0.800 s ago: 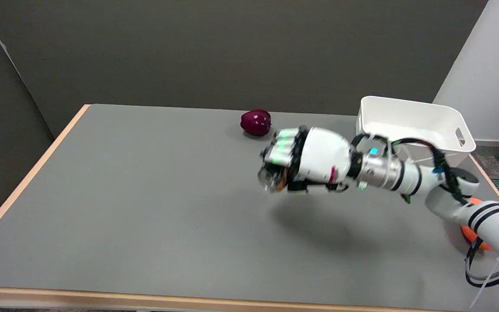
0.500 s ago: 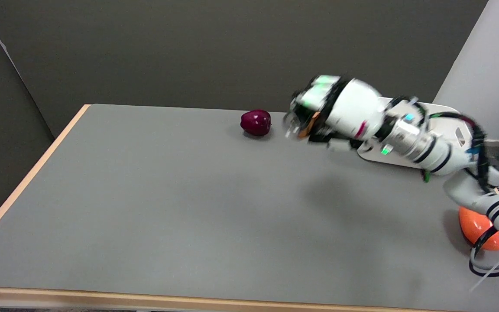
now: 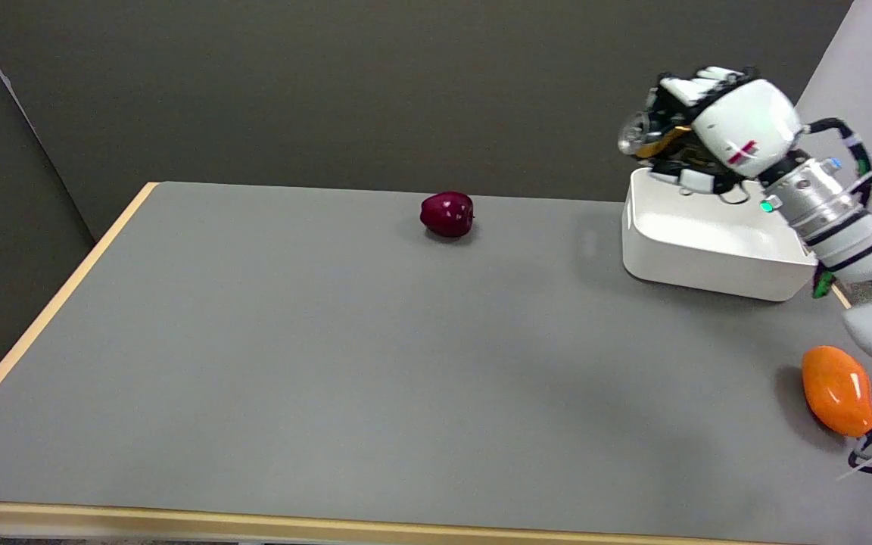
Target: Place the black can into the white box.
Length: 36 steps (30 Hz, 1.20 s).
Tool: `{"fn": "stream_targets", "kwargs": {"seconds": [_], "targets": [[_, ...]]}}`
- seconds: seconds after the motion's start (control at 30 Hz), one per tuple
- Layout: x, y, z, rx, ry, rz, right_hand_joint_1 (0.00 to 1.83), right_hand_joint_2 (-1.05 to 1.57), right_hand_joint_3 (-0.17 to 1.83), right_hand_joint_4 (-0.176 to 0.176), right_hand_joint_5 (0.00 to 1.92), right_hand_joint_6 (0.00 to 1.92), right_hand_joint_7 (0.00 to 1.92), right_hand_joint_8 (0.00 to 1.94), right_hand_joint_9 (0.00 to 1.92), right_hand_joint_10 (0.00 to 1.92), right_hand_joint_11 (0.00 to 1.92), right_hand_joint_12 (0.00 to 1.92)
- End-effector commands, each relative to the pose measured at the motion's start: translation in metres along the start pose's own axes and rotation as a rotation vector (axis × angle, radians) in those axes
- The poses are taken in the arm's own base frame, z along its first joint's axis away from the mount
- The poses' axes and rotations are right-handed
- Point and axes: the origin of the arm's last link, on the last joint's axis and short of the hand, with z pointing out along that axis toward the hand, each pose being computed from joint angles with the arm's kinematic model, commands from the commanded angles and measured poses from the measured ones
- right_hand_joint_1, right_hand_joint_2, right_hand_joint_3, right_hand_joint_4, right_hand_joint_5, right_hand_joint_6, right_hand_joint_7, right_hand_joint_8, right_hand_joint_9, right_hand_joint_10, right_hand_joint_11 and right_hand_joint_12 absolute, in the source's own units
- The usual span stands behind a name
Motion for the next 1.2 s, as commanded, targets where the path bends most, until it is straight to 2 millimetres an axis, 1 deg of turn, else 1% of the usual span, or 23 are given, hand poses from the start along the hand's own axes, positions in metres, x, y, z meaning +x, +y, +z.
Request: {"fn": "stream_targets", "kwargs": {"seconds": [0.03,0.07,0.13,0.23,0.37,0.43,0.47,0.5,0.57,0.6,0.63,0.7,0.77,0.83,0.87,0.97,1.07,1.13,1.2], "targets": [[-0.055,0.055,-0.074,-0.371,-0.252,0.074,1.19,1.15,0.23,-0.143,0.57,1.52,0.88,1.32,0.77,1.31,0.61,1.63],[-0.061,0.053,-0.079,-0.397,-0.269,0.1,1.19,1.15,0.22,-0.143,0.57,1.52,0.88,1.32,0.77,1.31,0.61,1.63],[-0.069,0.049,-0.082,-0.413,-0.299,0.126,1.19,1.15,0.22,-0.143,0.57,1.52,0.88,1.33,0.77,1.31,0.61,1.62],[-0.077,0.037,-0.081,-0.407,-0.323,0.167,1.19,1.15,0.21,-0.141,0.57,1.52,0.88,1.33,0.77,1.31,0.61,1.62],[-0.078,0.023,-0.079,-0.425,-0.268,0.259,1.19,1.16,0.21,-0.135,0.57,1.52,0.88,1.33,0.77,1.3,0.61,1.62],[-0.077,0.02,-0.078,-0.444,-0.239,0.325,1.17,1.15,0.22,-0.116,0.57,1.5,0.87,1.3,0.76,1.27,0.6,1.62],[-0.075,0.018,-0.076,-0.457,-0.211,0.376,0.96,0.93,0.62,0.01,0.48,1.23,0.73,1.01,0.59,1.12,0.44,1.51],[-0.074,0.016,-0.074,-0.456,-0.203,0.388,0.81,0.78,0.9,0.101,0.41,1.04,0.63,0.79,0.47,1.01,0.33,1.44],[-0.072,0.007,-0.066,-0.438,-0.179,0.424,0.72,0.74,0.92,0.087,0.36,0.83,0.4,0.44,0.18,0.69,0.04,1.14],[-0.071,0.005,-0.063,-0.432,-0.174,0.429,0.69,0.7,0.96,0.079,0.34,0.73,0.32,0.39,0.09,0.61,0.0,1.03],[-0.069,0.001,-0.06,-0.427,-0.166,0.441,0.67,0.65,1.02,0.071,0.31,0.65,0.26,0.4,0.03,0.57,0.0,0.93],[-0.066,-0.005,-0.053,-0.423,-0.154,0.464,0.63,0.66,0.92,0.065,0.28,0.51,0.2,0.28,0.0,0.43,0.0,0.79],[-0.063,-0.009,-0.046,-0.427,-0.149,0.484,0.54,0.6,0.95,0.066,0.22,0.51,0.09,0.29,0.01,0.23,0.0,0.61],[-0.062,-0.013,-0.042,-0.433,-0.148,0.502,0.52,0.59,0.8,0.045,0.13,0.34,0.02,0.07,0.0,0.05,0.0,0.15],[-0.062,-0.014,-0.04,-0.433,-0.146,0.507,0.51,0.58,0.75,0.036,0.1,0.28,0.0,0.0,0.0,0.0,0.0,0.0],[-0.058,-0.016,-0.035,-0.451,-0.108,0.55,0.51,0.58,0.73,0.026,0.07,0.27,0.0,0.0,0.0,0.0,0.0,0.0],[-0.044,-0.02,-0.033,-0.467,0.052,0.655,0.51,0.58,0.72,0.019,0.04,0.26,0.0,0.0,0.0,0.0,0.0,0.0],[-0.032,-0.024,-0.03,-0.456,0.168,0.739,0.48,0.51,0.83,0.006,0.04,0.12,0.0,0.0,0.0,0.0,0.0,0.0],[-0.015,-0.034,-0.024,-0.408,0.314,0.88,0.46,0.51,0.83,0.007,0.04,0.11,0.0,0.0,0.0,0.0,0.0,0.0]]}}
